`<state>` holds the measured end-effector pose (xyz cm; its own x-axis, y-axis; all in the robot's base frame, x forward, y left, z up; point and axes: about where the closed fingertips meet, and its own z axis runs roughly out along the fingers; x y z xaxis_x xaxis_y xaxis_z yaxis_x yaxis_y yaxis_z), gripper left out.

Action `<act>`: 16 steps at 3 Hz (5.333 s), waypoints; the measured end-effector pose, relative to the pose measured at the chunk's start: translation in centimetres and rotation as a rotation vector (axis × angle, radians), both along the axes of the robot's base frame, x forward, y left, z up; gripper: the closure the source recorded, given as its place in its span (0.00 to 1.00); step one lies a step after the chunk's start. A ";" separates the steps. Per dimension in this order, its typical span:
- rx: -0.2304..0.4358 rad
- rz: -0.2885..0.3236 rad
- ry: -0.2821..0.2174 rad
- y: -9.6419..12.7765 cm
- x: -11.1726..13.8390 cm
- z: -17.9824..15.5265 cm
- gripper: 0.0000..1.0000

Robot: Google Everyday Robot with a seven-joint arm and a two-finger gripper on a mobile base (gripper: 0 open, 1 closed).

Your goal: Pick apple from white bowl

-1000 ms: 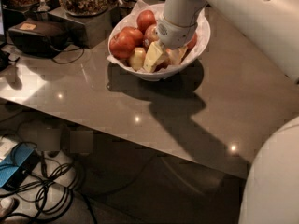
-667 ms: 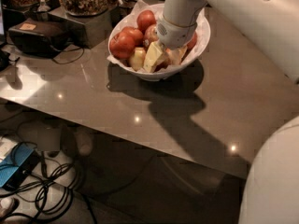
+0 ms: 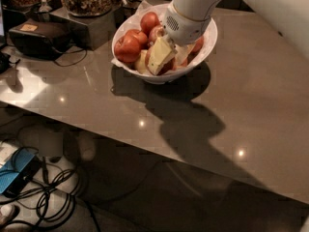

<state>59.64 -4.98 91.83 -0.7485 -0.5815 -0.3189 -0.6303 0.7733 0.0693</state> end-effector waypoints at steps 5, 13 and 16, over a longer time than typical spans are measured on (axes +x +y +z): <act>0.008 0.089 -0.011 2.0 -0.9 1.8 0.85; 0.083 -0.142 -0.044 -0.1 1.2 1.9 0.00; 0.057 -0.167 -0.050 1.5 1.3 1.3 0.16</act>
Offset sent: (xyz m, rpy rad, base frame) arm -0.0177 0.0049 0.0178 0.0129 -0.0075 0.0546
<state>60.92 -3.52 93.14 -0.8153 -0.4307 -0.3871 -0.4975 0.8630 0.0876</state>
